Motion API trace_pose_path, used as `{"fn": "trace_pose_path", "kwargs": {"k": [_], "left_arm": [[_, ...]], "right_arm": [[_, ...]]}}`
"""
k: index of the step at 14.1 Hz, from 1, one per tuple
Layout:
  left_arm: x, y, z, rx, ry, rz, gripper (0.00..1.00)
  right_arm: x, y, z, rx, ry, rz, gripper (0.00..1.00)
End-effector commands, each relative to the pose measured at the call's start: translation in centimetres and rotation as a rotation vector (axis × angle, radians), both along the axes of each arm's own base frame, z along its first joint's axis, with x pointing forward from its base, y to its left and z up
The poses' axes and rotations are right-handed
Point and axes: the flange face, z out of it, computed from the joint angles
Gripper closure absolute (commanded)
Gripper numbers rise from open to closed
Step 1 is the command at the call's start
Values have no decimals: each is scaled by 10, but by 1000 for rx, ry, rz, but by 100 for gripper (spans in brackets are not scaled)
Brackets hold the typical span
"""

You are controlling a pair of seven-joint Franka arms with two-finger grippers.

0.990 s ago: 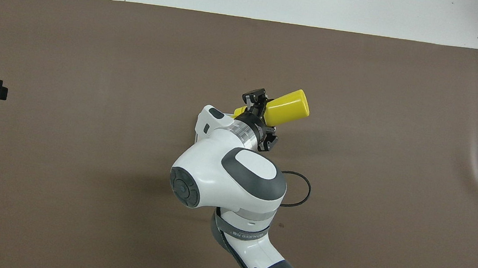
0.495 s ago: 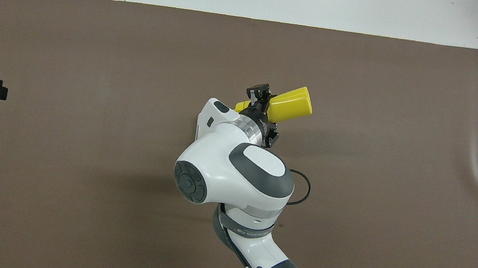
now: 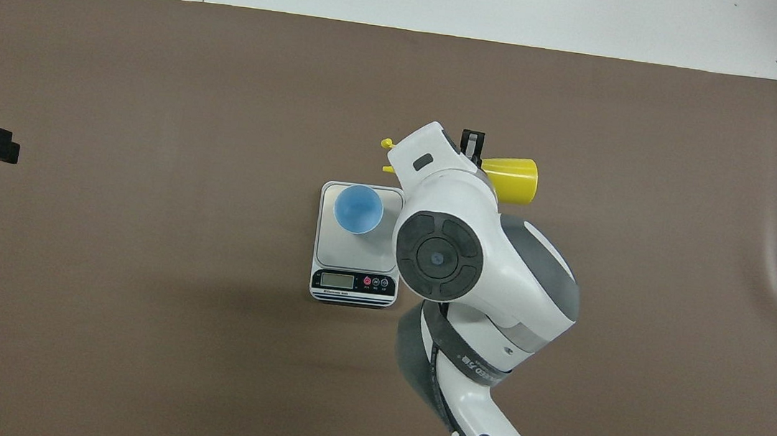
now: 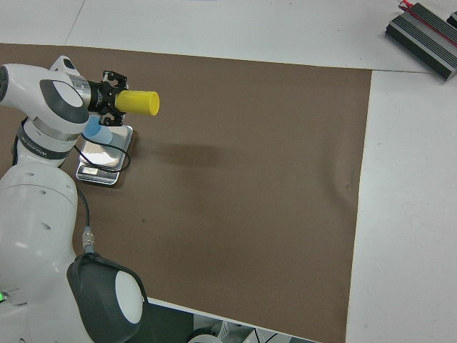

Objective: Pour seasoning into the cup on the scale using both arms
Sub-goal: 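Turn the bottle upright and carry it back with the right gripper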

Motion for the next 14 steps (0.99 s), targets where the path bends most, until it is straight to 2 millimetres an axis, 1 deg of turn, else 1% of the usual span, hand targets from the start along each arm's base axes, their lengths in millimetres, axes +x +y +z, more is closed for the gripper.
{"fn": "trace_pose_path", "kwargs": {"k": [1,2,3,5,7,10,11,13,14], "left_arm": [[-13,-16,-10,-16,-7,12,0],[-13,-19,-10,-16,-13,6,0],[-12,-17,-10,-16,-13,12,0],[-12,-16,-9,-15,-14,10,0],[-14,-13,-10,-15,4,13,0],[-13,-2,-10,-16,4,36,0],[-13,0,-10,-16,4,39,0],[-13,1,-10,-15,4,41,0],[-13,1,-10,-16,4,41,0]], "right_arm": [[0,-20,12,76,37,-2,100],[4,-31,17,95,60,14,100],[8,-43,19,118,87,32,100],[19,-69,19,187,145,45,100],[29,-97,20,234,182,135,100],[42,-150,13,367,218,179,100],[44,-165,8,395,222,202,100],[46,-206,2,460,210,247,100],[44,-225,-4,517,205,246,100]]}}
